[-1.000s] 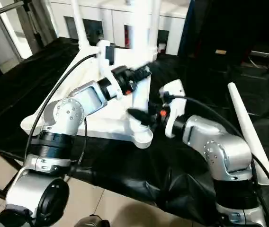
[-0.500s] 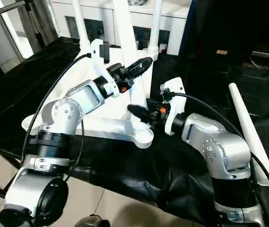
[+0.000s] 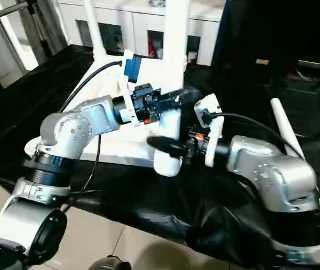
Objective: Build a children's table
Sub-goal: Pick table leg
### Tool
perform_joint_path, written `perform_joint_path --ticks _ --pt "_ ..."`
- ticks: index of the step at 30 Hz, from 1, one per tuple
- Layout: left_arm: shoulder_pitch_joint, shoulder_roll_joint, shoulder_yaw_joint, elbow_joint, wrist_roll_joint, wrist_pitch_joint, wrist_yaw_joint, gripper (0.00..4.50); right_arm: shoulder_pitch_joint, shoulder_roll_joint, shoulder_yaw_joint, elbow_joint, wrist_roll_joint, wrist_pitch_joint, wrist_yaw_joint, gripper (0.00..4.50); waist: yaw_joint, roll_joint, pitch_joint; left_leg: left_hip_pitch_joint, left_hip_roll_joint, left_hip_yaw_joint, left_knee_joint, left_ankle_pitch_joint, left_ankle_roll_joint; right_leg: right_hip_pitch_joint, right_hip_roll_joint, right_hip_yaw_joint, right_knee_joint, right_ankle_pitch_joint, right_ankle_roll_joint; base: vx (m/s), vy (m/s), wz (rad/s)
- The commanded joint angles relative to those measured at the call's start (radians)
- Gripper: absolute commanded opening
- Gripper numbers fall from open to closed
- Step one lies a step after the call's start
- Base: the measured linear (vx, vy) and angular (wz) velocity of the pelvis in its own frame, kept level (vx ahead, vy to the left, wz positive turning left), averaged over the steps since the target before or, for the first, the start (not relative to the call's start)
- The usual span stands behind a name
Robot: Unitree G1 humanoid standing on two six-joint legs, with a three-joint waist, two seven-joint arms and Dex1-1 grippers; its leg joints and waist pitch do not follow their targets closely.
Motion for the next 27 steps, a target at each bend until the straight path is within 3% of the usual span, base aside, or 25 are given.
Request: perform_joint_path --ticks 1,12,14,17,19,22,23,27 --pt "-0.030 0.000 0.013 -0.024 -0.035 0.016 -0.026 1.90 0.011 -0.006 -0.001 0.007 -0.004 0.023 -0.012 2.79 0.000 -0.014 -0.075 0.024 0.097 -0.043 -0.069 -0.073 0.048 0.052 -0.099 0.066 -0.073 0.022 -0.252 0.000 0.000 0.00" --pt "-0.033 -0.011 0.031 -0.003 -0.027 0.008 -0.007 1.90 0.000 0.014 -0.007 0.021 0.001 0.009 -0.044 1.98 0.000 -0.014 -0.074 0.024 0.098 -0.043 -0.071 -0.084 0.041 0.051 -0.099 0.066 -0.075 0.005 -0.250 0.000 0.000 0.00" --pt "-0.034 -0.013 0.033 -0.001 -0.022 0.003 0.003 2.46 0.000 0.016 -0.009 0.021 0.001 0.008 -0.049 1.97 0.000 -0.014 -0.074 0.024 0.098 -0.043 -0.071 -0.085 0.040 0.051 -0.099 0.066 -0.076 0.005 -0.250 0.000 0.000 0.00" --pt "-0.047 -0.036 0.060 0.030 0.010 -0.029 0.102 2.63 -0.004 0.028 -0.011 0.019 -0.002 0.002 -0.069 1.93 0.000 -0.013 -0.074 0.024 0.098 -0.044 -0.071 -0.084 0.034 0.051 -0.098 0.066 -0.075 0.009 -0.250 0.000 0.000 0.00" --pt "-0.068 -0.060 0.092 0.081 0.061 -0.066 0.245 2.81 -0.007 0.036 -0.009 0.019 -0.005 -0.005 -0.085 1.93 0.000 -0.018 -0.075 0.024 0.097 -0.044 -0.070 -0.085 0.033 0.052 -0.100 0.066 -0.077 0.017 -0.249 0.000 0.000 0.00" --pt "-0.079 -0.075 0.106 0.115 0.092 -0.100 0.318 2.91 -0.010 0.041 -0.007 0.018 -0.008 -0.009 -0.093 1.93 0.002 -0.020 -0.075 0.020 0.094 -0.044 -0.068 -0.067 0.043 0.056 -0.099 0.066 -0.078 0.017 -0.232 0.000 0.000 0.00" --pt "-0.080 -0.080 0.113 0.125 0.092 -0.109 0.327 2.91 -0.011 0.041 -0.005 0.019 -0.010 -0.011 -0.094 1.93 0.001 -0.027 -0.075 0.020 0.093 -0.042 -0.067 -0.059 0.049 0.056 -0.098 0.066 -0.079 0.025 -0.230 0.000 0.000 0.00" --pt "-0.078 -0.092 0.121 0.138 0.081 -0.113 0.332 2.65 -0.019 0.043 0.006 0.027 -0.020 -0.022 -0.098 1.93 -0.001 -0.023 -0.075 0.020 0.093 -0.042 -0.065 -0.049 0.067 0.053 -0.097 0.064 -0.076 0.029 -0.237 0.000 0.000 0.00"
